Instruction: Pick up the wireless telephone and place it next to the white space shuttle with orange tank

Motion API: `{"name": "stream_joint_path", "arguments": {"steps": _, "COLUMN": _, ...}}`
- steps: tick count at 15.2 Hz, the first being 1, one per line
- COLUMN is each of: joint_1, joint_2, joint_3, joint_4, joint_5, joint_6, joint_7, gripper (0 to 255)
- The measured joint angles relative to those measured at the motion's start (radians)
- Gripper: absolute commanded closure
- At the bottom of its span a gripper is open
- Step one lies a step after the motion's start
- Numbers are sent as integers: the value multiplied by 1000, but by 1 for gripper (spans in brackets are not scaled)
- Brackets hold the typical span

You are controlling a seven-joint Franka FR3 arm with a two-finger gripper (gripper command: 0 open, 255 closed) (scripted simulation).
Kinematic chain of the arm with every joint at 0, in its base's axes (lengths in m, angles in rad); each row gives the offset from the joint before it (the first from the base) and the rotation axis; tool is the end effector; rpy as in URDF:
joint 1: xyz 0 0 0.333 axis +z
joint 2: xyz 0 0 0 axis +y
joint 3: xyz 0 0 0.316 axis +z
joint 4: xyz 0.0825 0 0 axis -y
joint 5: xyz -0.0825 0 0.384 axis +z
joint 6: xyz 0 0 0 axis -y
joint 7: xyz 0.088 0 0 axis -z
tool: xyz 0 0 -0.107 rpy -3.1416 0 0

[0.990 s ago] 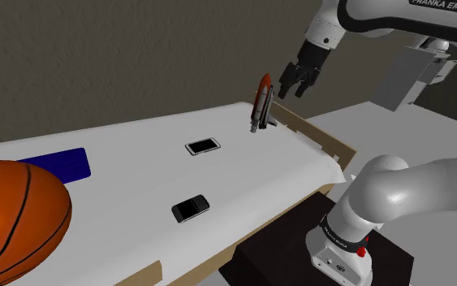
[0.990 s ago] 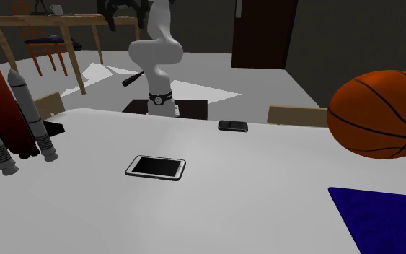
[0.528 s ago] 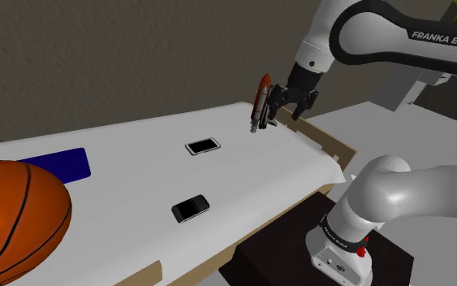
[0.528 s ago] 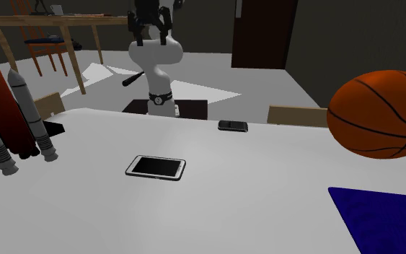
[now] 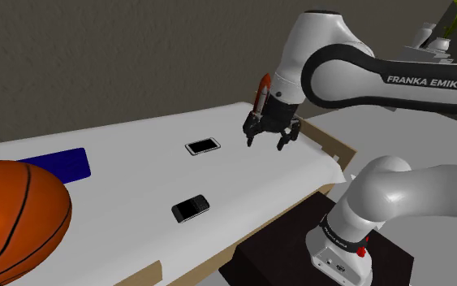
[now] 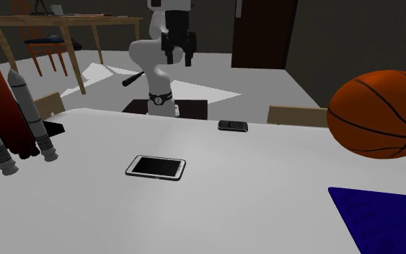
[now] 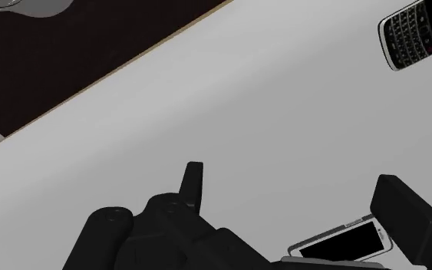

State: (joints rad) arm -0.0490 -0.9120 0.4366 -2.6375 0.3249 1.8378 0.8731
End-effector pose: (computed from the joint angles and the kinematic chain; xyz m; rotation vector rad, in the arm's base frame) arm 0.2750 0.1487 0.4888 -2.9277 1.0810 -0.1201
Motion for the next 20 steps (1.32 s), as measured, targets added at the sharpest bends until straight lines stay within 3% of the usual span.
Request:
{"name": "stream_joint_path", "arguments": {"steps": 8, "joint_1": -81, "joint_2": 169, "joint_3": 306, "joint_4": 46, "joint_5": 148, "joint_6": 128, "joint_7": 433, "gripper": 0}}
{"name": "stream_joint_path", "arguments": {"steps": 13, "joint_1": -225, "joint_2": 347, "joint_3": 540, "joint_4": 141, "joint_5": 171, "joint_6": 234, "joint_7": 716, "gripper": 0}}
{"name": "stream_joint_path", "arguments": {"steps": 17, "joint_1": -436, "joint_2": 517, "joint_3": 782, "joint_4": 241, "joint_5": 109, "joint_6": 316, "joint_7": 959, "gripper": 0}}
{"name": "stream_joint_path", "arguments": {"steps": 19, "joint_1": -637, "joint_2": 614, "joint_3": 998, "joint_4": 290, "joint_5": 45, "joint_6": 367, "joint_7": 1099, "gripper": 0}}
{"name": "stream_joint_path", "arguments": {"steps": 20, "joint_1": -781, "joint_2": 640, "joint_3": 1144, "joint_4": 320, "joint_5": 29, "joint_6": 384, "joint_7": 1154, "gripper": 0}}
